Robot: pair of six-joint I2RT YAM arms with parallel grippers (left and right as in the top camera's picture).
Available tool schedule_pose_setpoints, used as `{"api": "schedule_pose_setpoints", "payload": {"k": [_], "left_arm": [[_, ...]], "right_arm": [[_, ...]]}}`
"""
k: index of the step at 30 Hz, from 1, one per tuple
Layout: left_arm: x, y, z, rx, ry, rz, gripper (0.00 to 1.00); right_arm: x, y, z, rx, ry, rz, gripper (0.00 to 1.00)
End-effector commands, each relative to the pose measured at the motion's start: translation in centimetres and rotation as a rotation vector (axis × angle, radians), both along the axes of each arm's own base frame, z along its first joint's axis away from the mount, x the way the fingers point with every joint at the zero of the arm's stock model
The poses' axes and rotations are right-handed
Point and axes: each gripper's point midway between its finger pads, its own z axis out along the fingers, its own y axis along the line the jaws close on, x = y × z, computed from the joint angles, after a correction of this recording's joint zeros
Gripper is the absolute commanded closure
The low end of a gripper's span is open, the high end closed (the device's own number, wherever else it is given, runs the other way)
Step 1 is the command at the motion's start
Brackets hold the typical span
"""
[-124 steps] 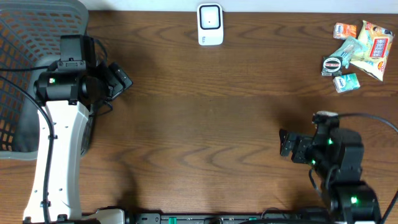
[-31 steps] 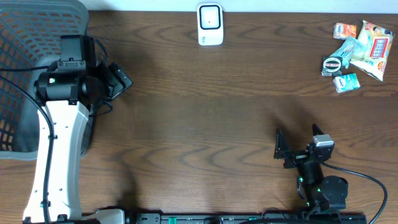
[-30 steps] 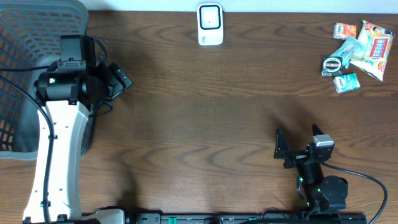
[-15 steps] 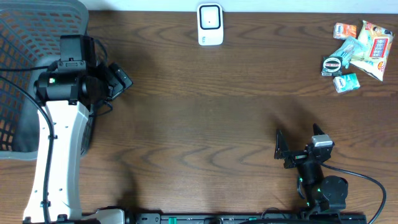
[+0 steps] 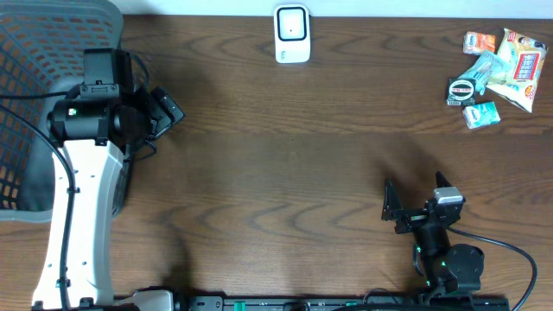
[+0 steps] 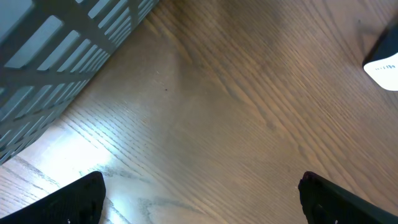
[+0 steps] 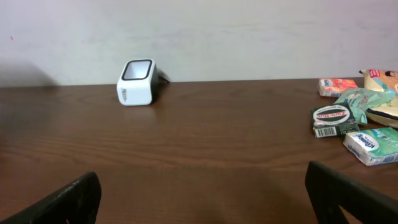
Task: Scan the item barcode
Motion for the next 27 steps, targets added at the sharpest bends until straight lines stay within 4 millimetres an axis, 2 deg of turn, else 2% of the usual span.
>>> {"api": "schedule_pose_setpoints", "payload": {"k": [1, 27], "left_arm": [[-0.03, 0.39, -0.07, 0.011, 0.002, 0.011, 0.02], [-0.03, 0.38, -0.06, 0.011, 0.002, 0.011, 0.02]], "right_arm": [[0.01, -0.4, -0.07, -0.014, -0.001, -0.021, 0.01], [0.03, -0.53, -0.06, -0.014, -0.002, -0.029, 0.01]]}}
